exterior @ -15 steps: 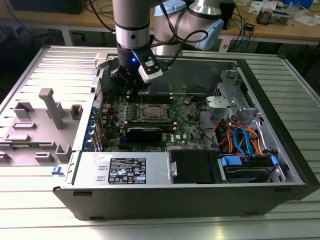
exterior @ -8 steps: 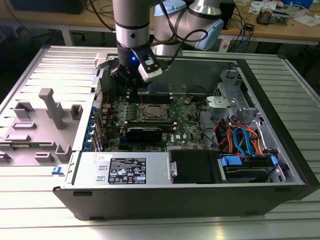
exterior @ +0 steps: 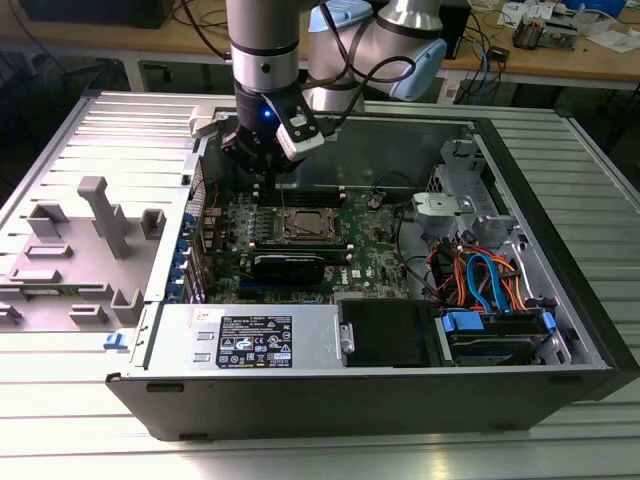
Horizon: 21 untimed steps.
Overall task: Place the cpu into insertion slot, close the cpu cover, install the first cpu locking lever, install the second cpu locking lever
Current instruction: 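Install the first cpu locking lever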
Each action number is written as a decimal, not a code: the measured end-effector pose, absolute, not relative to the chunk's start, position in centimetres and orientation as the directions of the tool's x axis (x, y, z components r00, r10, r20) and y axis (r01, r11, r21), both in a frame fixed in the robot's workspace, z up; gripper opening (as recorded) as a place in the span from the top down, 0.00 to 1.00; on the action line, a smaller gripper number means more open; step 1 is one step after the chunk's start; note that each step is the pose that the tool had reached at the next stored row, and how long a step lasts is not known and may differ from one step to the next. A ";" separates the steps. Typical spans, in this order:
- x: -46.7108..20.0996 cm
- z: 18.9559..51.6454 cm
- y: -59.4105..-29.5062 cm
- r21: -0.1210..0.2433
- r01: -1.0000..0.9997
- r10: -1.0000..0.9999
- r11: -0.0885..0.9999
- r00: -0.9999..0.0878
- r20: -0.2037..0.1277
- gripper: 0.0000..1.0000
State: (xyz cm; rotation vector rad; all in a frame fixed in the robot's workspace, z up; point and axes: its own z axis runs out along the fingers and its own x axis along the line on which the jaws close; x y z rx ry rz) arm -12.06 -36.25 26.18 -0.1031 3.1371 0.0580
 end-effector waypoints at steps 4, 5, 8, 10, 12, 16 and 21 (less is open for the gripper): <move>-12.1 26.2 -35.8 0.037 -0.066 -0.066 0.997 -0.998 -0.003 0.89; -12.1 26.2 -35.6 0.037 -0.066 -0.066 0.997 -0.998 -0.003 0.89; -12.1 26.2 -35.1 0.037 -0.066 -0.066 0.997 -0.998 -0.003 0.89; -12.1 26.2 -35.0 0.036 -0.066 -0.066 0.997 -0.998 -0.003 0.89; -12.0 26.2 -34.9 0.035 -0.066 -0.066 0.997 -0.998 -0.003 0.89; -11.8 26.2 -34.8 0.035 -0.066 -0.066 0.997 -0.998 -0.003 0.89; -11.5 26.2 -34.7 0.035 -0.066 -0.066 0.997 -0.998 -0.003 0.89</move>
